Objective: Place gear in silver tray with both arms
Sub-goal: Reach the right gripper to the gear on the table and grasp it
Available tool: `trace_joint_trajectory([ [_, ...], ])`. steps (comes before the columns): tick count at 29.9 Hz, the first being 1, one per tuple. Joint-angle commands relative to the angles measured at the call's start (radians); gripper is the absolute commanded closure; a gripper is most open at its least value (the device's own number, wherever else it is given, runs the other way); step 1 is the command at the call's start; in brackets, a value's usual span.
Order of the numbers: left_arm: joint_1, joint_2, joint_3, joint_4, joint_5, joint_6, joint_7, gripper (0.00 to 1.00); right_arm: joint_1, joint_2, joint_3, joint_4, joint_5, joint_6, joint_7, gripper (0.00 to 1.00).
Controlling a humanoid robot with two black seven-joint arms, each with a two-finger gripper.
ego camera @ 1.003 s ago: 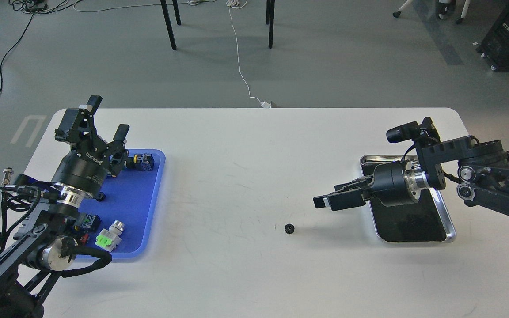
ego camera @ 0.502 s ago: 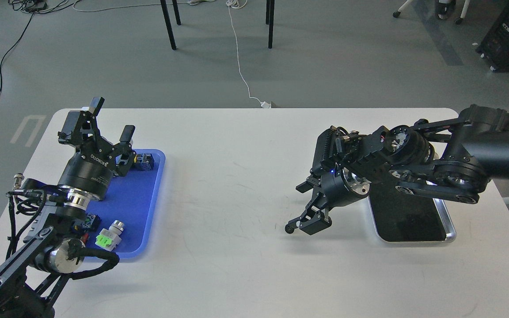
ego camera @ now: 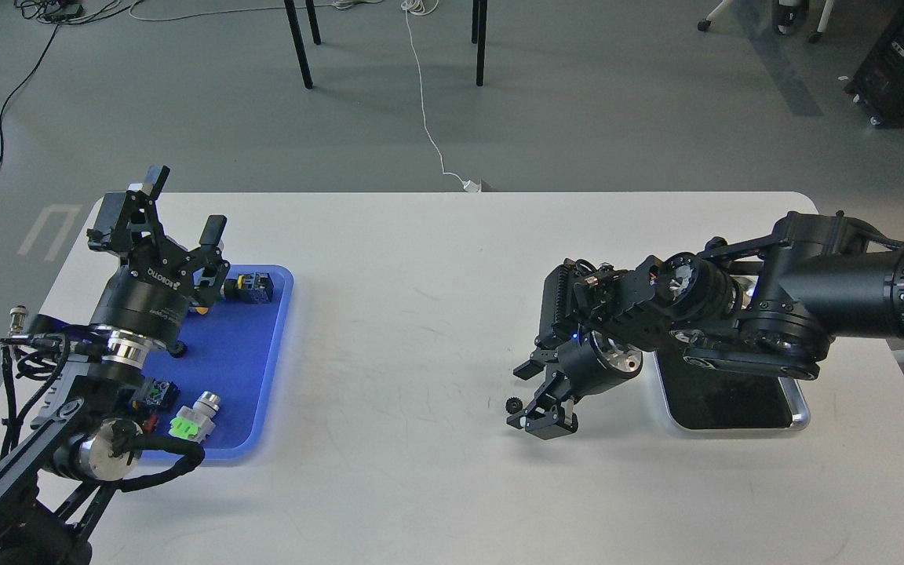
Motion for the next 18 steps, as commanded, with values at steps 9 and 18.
trace_joint_trajectory([
  [9,0.012,0.001,-0.011,0.0,-0.002,-0.002,0.0,0.02,-0.032,0.016,-0.014,-0.045,0.003,-0.02,0.0,0.37],
  [18,0.012,0.0,-0.022,0.0,-0.007,-0.003,0.0,0.02,-0.043,0.036,-0.016,-0.068,0.003,-0.021,0.0,0.54],
])
